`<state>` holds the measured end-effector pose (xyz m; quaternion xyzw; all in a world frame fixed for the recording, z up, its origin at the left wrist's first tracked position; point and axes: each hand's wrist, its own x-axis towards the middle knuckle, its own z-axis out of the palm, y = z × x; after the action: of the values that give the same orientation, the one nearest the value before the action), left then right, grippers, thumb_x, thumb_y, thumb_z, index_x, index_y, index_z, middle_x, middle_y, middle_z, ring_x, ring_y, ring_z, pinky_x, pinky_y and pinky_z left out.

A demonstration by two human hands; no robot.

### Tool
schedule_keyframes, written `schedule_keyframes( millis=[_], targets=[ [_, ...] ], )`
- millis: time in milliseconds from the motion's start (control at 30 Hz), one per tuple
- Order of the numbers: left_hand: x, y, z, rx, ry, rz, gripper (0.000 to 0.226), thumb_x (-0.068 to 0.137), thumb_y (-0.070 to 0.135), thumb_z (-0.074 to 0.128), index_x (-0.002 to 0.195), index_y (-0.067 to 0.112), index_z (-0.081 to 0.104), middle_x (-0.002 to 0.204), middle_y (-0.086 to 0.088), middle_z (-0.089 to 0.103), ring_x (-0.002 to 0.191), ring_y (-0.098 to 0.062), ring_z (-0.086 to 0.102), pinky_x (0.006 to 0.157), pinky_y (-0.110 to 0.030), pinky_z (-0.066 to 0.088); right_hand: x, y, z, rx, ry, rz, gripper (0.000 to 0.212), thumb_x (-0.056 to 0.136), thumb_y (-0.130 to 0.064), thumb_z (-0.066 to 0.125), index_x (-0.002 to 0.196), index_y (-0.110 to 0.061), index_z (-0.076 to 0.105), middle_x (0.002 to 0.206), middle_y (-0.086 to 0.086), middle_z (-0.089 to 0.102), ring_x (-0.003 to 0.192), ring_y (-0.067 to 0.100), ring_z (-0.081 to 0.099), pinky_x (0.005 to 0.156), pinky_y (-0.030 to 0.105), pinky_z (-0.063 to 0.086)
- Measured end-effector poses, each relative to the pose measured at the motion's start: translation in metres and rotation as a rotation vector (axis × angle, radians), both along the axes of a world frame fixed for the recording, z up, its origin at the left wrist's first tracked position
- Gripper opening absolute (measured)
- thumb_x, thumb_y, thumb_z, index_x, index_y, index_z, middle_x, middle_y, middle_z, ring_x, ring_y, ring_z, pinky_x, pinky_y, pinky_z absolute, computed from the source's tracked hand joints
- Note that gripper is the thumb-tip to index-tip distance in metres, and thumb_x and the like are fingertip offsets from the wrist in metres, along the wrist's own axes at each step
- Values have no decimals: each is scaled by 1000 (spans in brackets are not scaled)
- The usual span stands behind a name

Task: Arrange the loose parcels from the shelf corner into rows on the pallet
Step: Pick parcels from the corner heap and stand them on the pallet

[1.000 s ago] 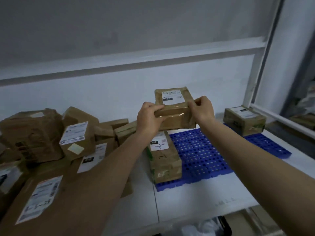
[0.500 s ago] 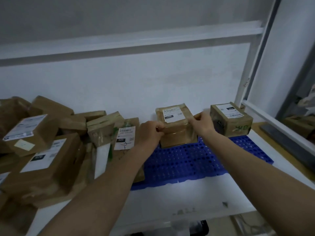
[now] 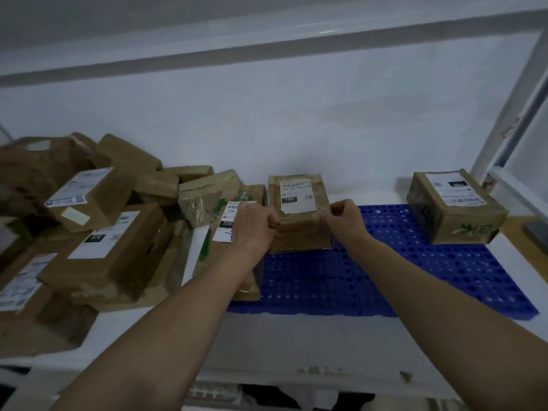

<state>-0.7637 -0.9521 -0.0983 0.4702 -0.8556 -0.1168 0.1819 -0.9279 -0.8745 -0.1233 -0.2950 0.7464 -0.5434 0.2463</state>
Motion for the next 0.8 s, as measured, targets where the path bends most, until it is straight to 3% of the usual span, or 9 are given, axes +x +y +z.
schedule_keyframes(
  millis=[200, 367, 500, 567, 667, 800],
  targets=[
    [-3, -16, -3, 1, -86, -20, 20, 82, 11, 73, 91, 28, 70, 109, -2, 61, 112, -23, 43, 89, -32, 42, -3, -20, -11, 13, -18, 17, 22, 89, -13, 62, 105, -11, 46, 101, 2, 52, 84, 12, 50, 61, 17, 44],
    [-9, -23, -7, -29, -281, -52, 15, 80, 22, 73, 94, 25, 67, 115, -6, 53, 111, -25, 40, 89, -33, 40, -3, -34, -18, 186, 6, 33, 36, 90, -17, 61, 120, -5, 45, 119, 12, 52, 92, 19, 51, 65, 26, 44],
    [-12, -33, -7, -28, -341, -89, 65, 68, 40, 81, 123, 21, 52, 130, -9, 41, 120, -28, 36, 97, -37, 38, -4, -45, -16, 307, 47, 42, 49, 89, -21, 60, 128, -3, 37, 130, 17, 46, 105, 27, 53, 76, 34, 48],
    [-13, -38, -6, 18, -418, -98, 74, 67, 47, 80, 128, 21, 46, 130, -11, 43, 122, -30, 40, 98, -40, 39, -2, -50, -14, 346, 59, 75, 53, 89, -18, 58, 133, -2, 32, 131, 18, 46, 108, 30, 53, 81, 38, 50],
    [-11, -43, -7, 106, -427, -120, 68, 72, 43, 79, 126, 19, 46, 127, -10, 49, 118, -29, 46, 90, -40, 44, 1, -56, -13, 367, 87, 125, 55, 90, -12, 56, 136, -2, 28, 131, 19, 49, 113, 33, 53, 85, 40, 50],
    [-13, -46, -5, 107, -471, -147, 62, 79, 34, 75, 133, 22, 46, 131, -10, 47, 121, -28, 45, 90, -39, 45, 0, -59, -14, 358, 95, 125, 55, 90, -10, 55, 138, -3, 28, 134, 19, 47, 116, 34, 52, 92, 43, 50]
  ],
)
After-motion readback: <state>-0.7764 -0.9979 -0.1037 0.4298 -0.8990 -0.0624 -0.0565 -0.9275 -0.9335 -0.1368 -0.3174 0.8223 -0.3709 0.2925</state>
